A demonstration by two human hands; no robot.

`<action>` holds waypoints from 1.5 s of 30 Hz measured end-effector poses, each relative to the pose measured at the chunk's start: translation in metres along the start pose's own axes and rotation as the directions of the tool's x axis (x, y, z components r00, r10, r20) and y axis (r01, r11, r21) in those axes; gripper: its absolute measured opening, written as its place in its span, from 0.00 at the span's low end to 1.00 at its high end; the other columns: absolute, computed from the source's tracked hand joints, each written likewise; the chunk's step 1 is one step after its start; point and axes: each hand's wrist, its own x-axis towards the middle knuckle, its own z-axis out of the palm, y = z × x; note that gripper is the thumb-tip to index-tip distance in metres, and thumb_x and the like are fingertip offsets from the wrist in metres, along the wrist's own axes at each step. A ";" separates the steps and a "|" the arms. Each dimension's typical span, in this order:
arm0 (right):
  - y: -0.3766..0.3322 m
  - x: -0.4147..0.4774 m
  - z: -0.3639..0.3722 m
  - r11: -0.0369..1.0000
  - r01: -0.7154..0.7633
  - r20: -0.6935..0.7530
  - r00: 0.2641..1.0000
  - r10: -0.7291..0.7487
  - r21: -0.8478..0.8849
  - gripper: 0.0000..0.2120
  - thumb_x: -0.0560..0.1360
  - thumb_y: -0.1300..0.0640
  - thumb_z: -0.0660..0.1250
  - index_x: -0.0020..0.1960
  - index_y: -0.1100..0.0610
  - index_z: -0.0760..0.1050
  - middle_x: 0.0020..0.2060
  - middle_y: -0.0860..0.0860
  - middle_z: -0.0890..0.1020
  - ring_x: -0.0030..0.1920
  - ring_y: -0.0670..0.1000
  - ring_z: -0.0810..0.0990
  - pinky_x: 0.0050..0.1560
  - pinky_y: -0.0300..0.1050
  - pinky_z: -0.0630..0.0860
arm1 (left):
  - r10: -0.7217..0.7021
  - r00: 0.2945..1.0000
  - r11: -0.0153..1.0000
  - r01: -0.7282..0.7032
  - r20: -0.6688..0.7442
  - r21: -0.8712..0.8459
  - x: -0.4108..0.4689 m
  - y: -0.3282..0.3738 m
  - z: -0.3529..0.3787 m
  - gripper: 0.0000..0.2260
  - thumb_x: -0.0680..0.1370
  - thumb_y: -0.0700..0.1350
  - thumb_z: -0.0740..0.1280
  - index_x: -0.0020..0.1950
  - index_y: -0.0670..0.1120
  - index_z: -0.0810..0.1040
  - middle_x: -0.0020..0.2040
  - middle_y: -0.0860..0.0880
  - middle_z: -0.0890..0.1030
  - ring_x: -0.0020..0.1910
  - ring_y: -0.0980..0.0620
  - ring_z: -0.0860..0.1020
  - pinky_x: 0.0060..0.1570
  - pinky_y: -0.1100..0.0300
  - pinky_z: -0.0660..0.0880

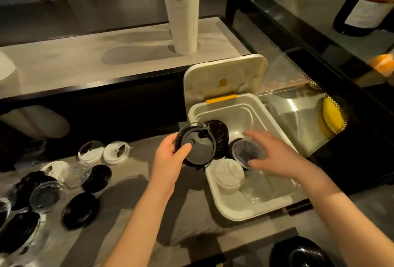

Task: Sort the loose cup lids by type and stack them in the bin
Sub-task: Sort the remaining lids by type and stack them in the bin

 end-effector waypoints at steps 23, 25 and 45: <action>0.024 0.030 0.039 0.769 0.090 0.408 0.883 0.232 -0.632 0.33 0.69 0.42 0.71 0.68 0.53 0.63 0.61 0.52 0.75 0.58 0.55 0.76 0.54 0.50 0.76 | -0.061 0.995 0.998 0.057 -0.080 -0.041 -0.006 -0.009 0.038 0.16 0.77 0.38 0.65 0.65 0.44 0.73 0.56 0.49 0.81 0.57 0.52 0.79 0.59 0.49 0.75; 0.024 0.029 0.026 0.899 0.012 0.283 0.951 0.125 -0.438 0.27 0.73 0.44 0.67 0.68 0.51 0.64 0.59 0.51 0.76 0.56 0.54 0.77 0.53 0.49 0.76 | -0.064 0.995 0.997 0.061 -0.077 -0.037 -0.004 -0.007 0.039 0.17 0.77 0.38 0.65 0.65 0.44 0.73 0.57 0.48 0.81 0.57 0.51 0.79 0.59 0.48 0.76; -0.002 0.083 -0.027 0.737 -0.040 -0.187 0.956 0.224 0.674 0.08 0.73 0.62 0.70 0.43 0.53 0.72 0.35 0.50 0.73 0.39 0.50 0.76 0.37 0.45 0.77 | 0.097 0.982 0.357 -0.188 0.164 0.915 0.019 -0.002 0.038 0.31 0.78 0.56 0.62 0.77 0.49 0.55 0.78 0.53 0.53 0.77 0.51 0.47 0.72 0.47 0.54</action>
